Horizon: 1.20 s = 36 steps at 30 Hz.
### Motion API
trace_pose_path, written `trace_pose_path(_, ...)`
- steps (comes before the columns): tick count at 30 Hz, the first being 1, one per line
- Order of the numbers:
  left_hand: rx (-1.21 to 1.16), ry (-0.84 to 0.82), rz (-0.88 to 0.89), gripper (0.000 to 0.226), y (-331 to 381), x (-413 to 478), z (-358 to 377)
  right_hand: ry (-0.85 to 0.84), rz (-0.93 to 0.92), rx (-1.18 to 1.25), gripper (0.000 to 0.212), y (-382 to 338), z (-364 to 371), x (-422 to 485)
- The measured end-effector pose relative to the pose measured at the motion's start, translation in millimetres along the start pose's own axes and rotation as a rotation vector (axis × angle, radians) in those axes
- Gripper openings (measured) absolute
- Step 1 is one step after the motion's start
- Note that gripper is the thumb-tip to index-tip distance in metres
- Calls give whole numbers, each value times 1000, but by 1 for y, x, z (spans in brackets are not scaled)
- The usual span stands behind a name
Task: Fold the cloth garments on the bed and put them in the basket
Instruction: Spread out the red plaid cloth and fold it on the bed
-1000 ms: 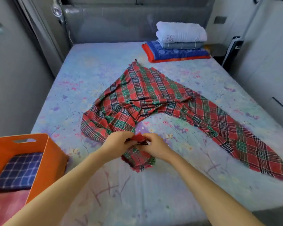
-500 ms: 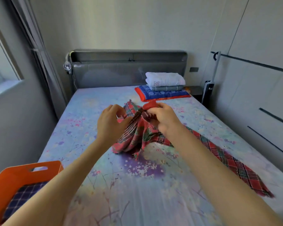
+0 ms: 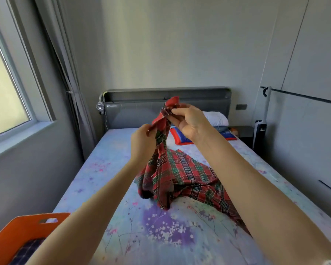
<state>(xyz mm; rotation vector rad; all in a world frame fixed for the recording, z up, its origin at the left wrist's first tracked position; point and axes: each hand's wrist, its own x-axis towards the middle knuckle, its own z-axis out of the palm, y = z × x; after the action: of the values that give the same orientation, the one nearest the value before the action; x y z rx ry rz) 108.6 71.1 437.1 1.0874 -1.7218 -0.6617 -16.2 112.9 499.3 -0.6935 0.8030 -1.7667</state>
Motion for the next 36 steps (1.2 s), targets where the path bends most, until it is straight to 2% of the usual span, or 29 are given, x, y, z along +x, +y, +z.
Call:
trace_pose_path(1, -89, 37, -52, 22, 8, 10, 1, -31, 12, -55, 24, -6, -17, 6)
trace_pose_path(3, -287, 117, -179, 24, 27, 27, -3, -33, 78, -330, 36, -5, -53, 14)
trace_pose_path(5, -454, 200, -286, 28, 48, 41, -11, 4, 130, -578, 43, 14, -90, 19)
trace_pose_path(7, -577, 302, -331, 26, 64, 53, -19, -61, 149, -756, 50, 42, -120, 27)
trace_pose_path(11, -624, 473, -318, 27, 88, 60, -35, -192, 163, -1059, 67, 89, -143, 33)
trace_pose_path(14, -597, 561, -294, 26, 100, 52, -49, -261, 52, -1343, 78, 119, -139, 33)
trace_pose_path(16, -577, 618, -291, 27, 98, 47, -63, -212, -5, -1502, 69, 137, -137, 36)
trace_pose_path(18, -573, 667, -299, 27, 92, 42, -78, -94, -28, -1615, 48, 151, -141, 41)
trace_pose_path(21, -567, 717, -324, 26, 74, 33, -101, -58, -49, -1619, 25, 163, -154, 49)
trace_pose_path(26, -517, 815, -457, 25, 18, 32, -142, -191, -54, -1378, 24, 154, -146, 43)
trace_pose_path(27, -500, 827, -488, 26, 5, 34, -146, -259, -97, -1351, 23, 148, -131, 35)
trace_pose_path(29, -442, 821, -536, 33, -18, 35, -144, -500, -170, -1278, 24, 140, -88, 13)
trace_pose_path(31, -391, 848, -562, 35, -41, 34, -139, -730, -167, -1239, 29, 139, -49, -7)
trace_pose_path(33, -361, 838, -579, 24, -66, 31, -138, -810, -105, -1243, 40, 148, -30, -15)
trace_pose_path(36, -319, 801, -619, 13, -105, 31, -141, -822, 52, -1410, 43, 174, -39, -11)
